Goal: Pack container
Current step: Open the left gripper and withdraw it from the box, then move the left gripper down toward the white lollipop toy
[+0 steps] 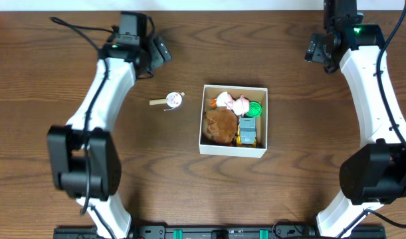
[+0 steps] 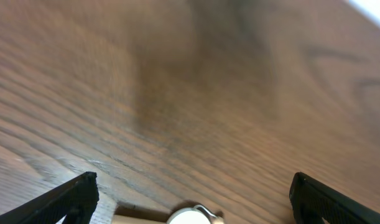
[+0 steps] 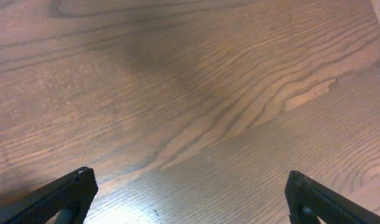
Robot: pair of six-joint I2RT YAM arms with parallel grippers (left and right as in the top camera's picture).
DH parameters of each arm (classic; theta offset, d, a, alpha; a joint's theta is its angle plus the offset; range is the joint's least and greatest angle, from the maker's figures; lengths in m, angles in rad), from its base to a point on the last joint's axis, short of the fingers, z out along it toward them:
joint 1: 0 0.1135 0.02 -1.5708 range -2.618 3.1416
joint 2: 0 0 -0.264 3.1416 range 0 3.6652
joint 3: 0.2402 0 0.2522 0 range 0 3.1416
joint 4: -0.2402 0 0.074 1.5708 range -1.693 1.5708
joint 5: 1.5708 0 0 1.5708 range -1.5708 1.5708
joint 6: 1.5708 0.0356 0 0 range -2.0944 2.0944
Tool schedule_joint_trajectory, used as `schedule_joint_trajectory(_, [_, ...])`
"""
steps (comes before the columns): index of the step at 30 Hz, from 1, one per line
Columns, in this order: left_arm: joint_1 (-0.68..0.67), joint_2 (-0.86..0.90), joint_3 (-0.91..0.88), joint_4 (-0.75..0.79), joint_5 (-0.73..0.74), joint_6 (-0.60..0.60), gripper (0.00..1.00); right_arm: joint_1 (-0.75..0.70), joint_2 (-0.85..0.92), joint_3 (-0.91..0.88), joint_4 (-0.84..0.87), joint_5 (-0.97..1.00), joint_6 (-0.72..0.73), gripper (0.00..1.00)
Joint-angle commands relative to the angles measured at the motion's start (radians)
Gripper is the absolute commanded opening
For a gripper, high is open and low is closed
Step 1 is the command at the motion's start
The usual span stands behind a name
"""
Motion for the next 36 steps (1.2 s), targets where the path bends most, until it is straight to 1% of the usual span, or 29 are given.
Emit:
schedule_joint_trajectory(1, [-0.003, 0.079, -0.007, -0.001, -0.028, -0.057, 0.98, -0.008, -0.014, 0.016, -0.001, 0.006, -0.008, 0.99])
schedule_joint_trajectory(8, [-0.003, 0.177, -0.007, 0.008, -0.028, -0.058, 0.98, -0.011, -0.014, 0.016, -0.001, 0.006, -0.008, 0.99])
schedule_joint_trajectory(16, [-0.005, 0.19, -0.007, -0.026, -0.027, -0.065, 0.98, -0.013, -0.014, 0.016, -0.001, 0.006, -0.008, 0.99])
schedule_joint_trajectory(17, [-0.005, 0.19, -0.007, -0.04, -0.027, -0.065, 0.96, -0.013, -0.014, 0.016, -0.001, 0.006, -0.008, 0.99])
schedule_joint_trajectory(18, [-0.005, 0.19, -0.007, -0.051, -0.027, -0.065, 0.79, -0.013, -0.014, 0.016, -0.001, 0.006, -0.008, 0.99])
schedule_joint_trajectory(19, [-0.005, 0.19, -0.007, -0.068, -0.027, -0.065, 0.6, -0.013, -0.014, 0.016, -0.001, 0.006, -0.008, 0.99])
schedule_joint_trajectory(20, [-0.005, 0.19, -0.007, -0.082, -0.027, -0.065, 0.5, -0.013, -0.014, 0.016, -0.001, 0.006, -0.008, 0.99])
schedule_joint_trajectory(21, [-0.005, 0.19, -0.007, -0.093, -0.028, -0.065, 0.44, -0.013, -0.014, 0.016, -0.001, 0.006, -0.008, 0.99])
schedule_joint_trajectory(22, [-0.005, 0.19, -0.007, -0.103, -0.028, -0.065, 0.33, -0.013, -0.014, 0.016, -0.001, 0.006, -0.008, 0.99])
schedule_joint_trajectory(24, [-0.005, 0.19, -0.007, -0.113, -0.028, -0.065, 0.14, -0.013, -0.014, 0.016, -0.001, 0.006, -0.008, 0.99])
schedule_joint_trajectory(25, [-0.005, 0.19, -0.007, -0.116, -0.028, -0.065, 0.09, -0.013, -0.014, 0.016, -0.001, 0.006, -0.008, 0.99])
schedule_joint_trajectory(26, [-0.005, 0.19, -0.007, -0.116, -0.028, -0.065, 0.06, -0.013, -0.014, 0.016, -0.001, 0.006, -0.008, 0.99])
schedule_joint_trajectory(36, [-0.005, 0.19, -0.007, -0.166, -0.029, -0.064, 0.06, -0.013, -0.014, 0.016, -0.001, 0.006, -0.008, 0.99])
